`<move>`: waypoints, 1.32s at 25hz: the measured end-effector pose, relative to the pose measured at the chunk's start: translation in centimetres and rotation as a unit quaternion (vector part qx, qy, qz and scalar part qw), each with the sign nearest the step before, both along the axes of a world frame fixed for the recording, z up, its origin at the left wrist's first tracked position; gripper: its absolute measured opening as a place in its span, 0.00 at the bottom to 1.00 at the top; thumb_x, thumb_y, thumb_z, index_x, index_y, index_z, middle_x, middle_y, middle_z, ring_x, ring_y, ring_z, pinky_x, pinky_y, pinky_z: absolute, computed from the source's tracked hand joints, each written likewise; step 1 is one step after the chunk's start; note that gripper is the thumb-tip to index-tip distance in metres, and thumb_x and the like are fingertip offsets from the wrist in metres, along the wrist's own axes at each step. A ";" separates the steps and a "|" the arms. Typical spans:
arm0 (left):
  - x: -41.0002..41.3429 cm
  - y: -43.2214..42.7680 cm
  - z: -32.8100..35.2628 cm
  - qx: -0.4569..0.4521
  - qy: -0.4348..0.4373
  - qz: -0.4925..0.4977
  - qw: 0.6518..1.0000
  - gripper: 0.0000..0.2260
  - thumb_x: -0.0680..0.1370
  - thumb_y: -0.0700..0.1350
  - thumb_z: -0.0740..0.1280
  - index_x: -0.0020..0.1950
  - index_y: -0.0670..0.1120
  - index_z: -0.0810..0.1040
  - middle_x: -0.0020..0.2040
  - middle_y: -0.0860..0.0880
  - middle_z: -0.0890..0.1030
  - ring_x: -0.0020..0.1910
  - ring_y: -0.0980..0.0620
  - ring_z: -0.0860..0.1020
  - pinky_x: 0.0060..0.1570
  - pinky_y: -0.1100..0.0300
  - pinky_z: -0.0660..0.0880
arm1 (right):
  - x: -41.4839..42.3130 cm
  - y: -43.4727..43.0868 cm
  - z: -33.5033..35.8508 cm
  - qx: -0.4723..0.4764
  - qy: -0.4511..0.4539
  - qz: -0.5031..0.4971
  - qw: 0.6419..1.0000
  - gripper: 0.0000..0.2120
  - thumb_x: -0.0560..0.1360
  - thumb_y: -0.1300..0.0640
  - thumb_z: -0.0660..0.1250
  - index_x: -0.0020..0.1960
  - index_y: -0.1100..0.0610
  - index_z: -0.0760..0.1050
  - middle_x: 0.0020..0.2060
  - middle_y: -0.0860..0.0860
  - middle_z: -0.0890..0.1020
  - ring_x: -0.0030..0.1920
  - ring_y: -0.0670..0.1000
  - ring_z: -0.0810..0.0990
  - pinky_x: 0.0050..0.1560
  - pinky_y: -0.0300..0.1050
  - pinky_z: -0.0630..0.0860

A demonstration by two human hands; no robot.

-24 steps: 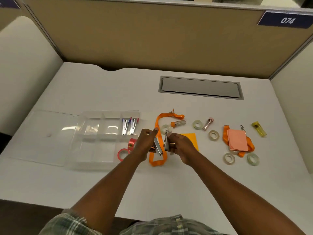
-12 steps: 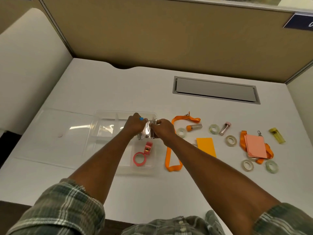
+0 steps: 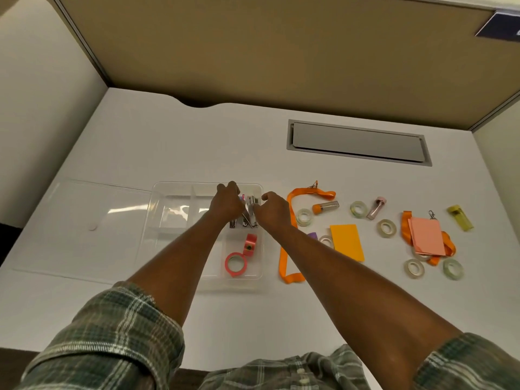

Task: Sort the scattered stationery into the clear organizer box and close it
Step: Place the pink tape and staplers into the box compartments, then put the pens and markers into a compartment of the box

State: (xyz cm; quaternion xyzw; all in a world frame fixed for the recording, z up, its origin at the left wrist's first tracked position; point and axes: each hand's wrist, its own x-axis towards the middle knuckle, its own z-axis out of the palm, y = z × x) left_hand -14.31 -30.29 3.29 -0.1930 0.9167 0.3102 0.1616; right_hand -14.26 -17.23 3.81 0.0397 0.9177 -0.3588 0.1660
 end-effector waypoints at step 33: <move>8.9 13.7 -0.5 -0.032 0.177 -0.088 0.980 0.13 0.76 0.49 0.71 0.57 0.44 0.78 0.54 0.44 0.76 0.47 0.48 0.76 0.44 0.55 0.75 | 7.4 16.7 -3.5 0.261 0.067 0.163 0.949 0.22 0.80 0.58 0.62 0.73 0.51 0.65 0.64 0.58 0.71 0.61 0.58 0.73 0.51 0.49 0.76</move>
